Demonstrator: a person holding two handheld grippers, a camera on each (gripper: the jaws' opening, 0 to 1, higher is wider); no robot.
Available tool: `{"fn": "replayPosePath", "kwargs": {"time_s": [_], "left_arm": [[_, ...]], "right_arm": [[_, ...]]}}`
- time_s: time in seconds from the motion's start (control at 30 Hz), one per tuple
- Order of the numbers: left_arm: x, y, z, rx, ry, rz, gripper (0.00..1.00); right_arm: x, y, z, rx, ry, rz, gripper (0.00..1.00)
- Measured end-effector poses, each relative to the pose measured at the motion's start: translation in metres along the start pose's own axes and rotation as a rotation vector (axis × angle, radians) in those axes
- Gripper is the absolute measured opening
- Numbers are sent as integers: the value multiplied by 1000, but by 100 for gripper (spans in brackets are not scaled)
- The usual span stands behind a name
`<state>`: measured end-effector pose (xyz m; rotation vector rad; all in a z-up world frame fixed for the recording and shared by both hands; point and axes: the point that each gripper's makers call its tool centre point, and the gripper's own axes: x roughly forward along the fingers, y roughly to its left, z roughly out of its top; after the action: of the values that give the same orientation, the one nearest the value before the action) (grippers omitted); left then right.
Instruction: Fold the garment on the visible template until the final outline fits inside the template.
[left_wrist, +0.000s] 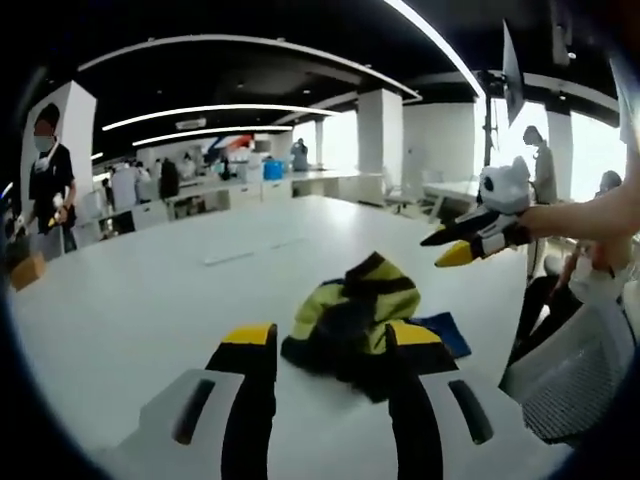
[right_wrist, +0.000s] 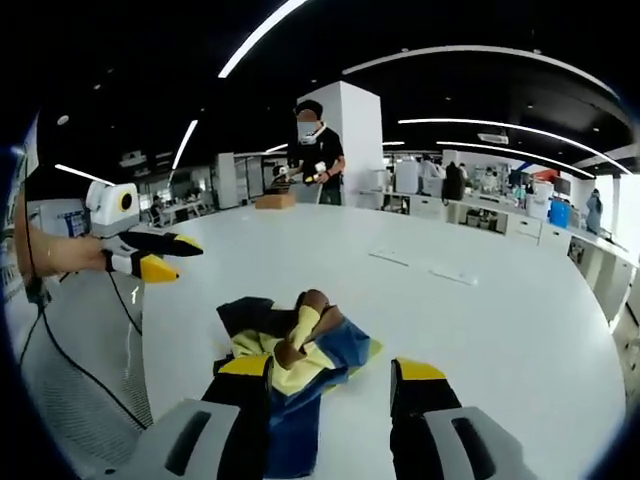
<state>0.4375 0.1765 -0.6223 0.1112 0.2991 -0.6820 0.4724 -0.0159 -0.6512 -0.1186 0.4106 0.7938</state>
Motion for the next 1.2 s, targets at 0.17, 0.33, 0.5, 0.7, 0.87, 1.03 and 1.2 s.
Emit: {"fn": "replayPosePath", "kwargs": {"time_s": [0.17, 0.33, 0.5, 0.7, 0.87, 1.03, 1.2], "left_arm": [[13, -5, -1, -26, 5, -34, 37], [25, -9, -6, -40, 21, -61, 33], [38, -14, -8, -39, 34, -88, 28], [55, -18, -9, -31, 41, -108, 26], [66, -23, -14, -39, 62, -134, 23], [74, -26, -19, -33, 84, -154, 18], [82, -29, -31, 16, 136, -166, 15]], "right_arm": [[12, -7, -6, 10, 24, 18, 35], [25, -12, -10, 11, 40, 35, 31], [37, -16, -17, 17, 68, 51, 26], [50, -14, -22, 34, 82, 89, 23], [61, -16, -25, 52, 91, 98, 20], [68, -15, -29, 49, 106, 114, 18], [75, -14, -32, 62, 113, 129, 15]]}}
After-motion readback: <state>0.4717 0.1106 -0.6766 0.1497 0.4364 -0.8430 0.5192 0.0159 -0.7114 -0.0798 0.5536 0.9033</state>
